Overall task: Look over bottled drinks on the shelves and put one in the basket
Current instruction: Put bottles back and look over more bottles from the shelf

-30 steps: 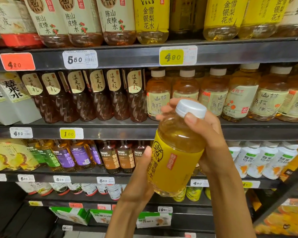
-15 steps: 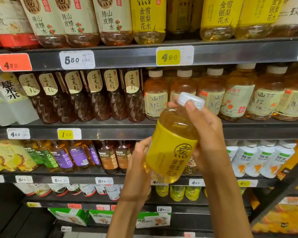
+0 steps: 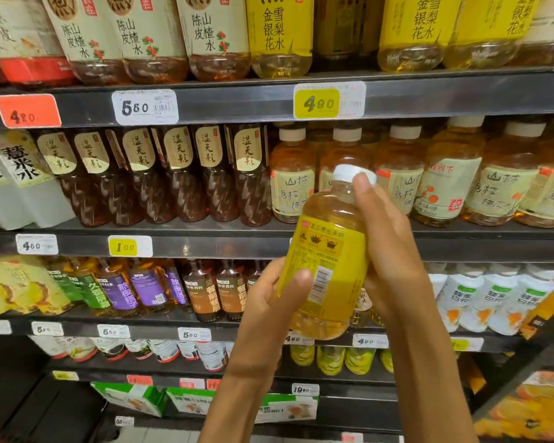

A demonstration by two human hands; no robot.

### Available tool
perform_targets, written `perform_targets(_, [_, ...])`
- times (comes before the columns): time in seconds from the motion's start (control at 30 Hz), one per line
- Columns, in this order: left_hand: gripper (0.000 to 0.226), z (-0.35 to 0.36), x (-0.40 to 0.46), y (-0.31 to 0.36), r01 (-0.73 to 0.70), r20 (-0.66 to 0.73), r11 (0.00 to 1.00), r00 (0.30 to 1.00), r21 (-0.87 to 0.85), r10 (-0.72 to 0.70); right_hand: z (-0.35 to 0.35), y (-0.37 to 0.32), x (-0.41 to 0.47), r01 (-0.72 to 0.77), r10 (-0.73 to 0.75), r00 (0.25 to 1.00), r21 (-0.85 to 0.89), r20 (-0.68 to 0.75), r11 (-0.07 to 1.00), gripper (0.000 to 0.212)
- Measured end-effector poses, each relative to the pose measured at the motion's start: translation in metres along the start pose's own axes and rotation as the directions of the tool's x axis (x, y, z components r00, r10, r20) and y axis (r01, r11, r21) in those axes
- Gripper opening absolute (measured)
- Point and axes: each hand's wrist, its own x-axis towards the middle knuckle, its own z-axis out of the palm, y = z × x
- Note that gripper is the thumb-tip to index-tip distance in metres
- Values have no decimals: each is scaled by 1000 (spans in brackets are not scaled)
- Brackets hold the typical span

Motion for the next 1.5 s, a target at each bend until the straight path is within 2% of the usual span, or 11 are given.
perform_targets(0.13, [98, 1, 1, 1, 33, 64, 999, 997, 17, -34, -2, 5, 3, -19, 23, 999, 100, -44, 995, 25])
perform_targets(0.3, [65, -3, 3, 6, 165, 119, 985, 980, -49, -158, -9, 3, 5, -161, 150, 987, 314, 58, 936, 39])
perform_targets(0.43, [50, -3, 6, 8, 150, 119, 989, 982, -2, -149, -6, 3, 7, -120, 120, 993, 202, 13, 972, 59])
perform_targets(0.53, [51, -1, 6, 4, 53, 42, 998, 998, 41, -55, -5, 2, 9, -47, 47, 999, 31, -21, 998, 34])
perform_targets(0.77, [65, 1, 7, 1, -64, -102, 997, 993, 32, 67, 5, 10, 4, 113, -104, 992, -161, 65, 980, 43])
perform_targets(0.83, [78, 0, 7, 3, -48, -106, 999, 993, 19, 49, 3, 11, 2, 125, -116, 990, -108, 84, 986, 33])
perform_targets(0.97, [67, -10, 10, 9, 57, -21, 998, 998, -15, -57, -1, 12, 3, -20, 13, 999, 159, 43, 987, 22])
perform_targets(1.07, [53, -12, 8, 9, 124, 87, 991, 989, -51, -119, -1, 13, 4, -79, 75, 997, 230, 29, 970, 49])
perform_targets(1.13, [50, -10, 6, 8, 134, 105, 987, 987, -88, -125, -1, 12, 2, -62, 59, 998, 209, 22, 976, 55])
perform_targets(1.23, [48, -8, 5, 6, 73, 37, 995, 997, -71, -70, -2, 8, 2, 17, -19, 997, 34, 71, 999, 26])
perform_targets(1.5, [41, 1, 3, 5, 6, -65, 999, 998, 39, -4, 0, 9, 0, 59, -54, 995, -57, 85, 997, 52])
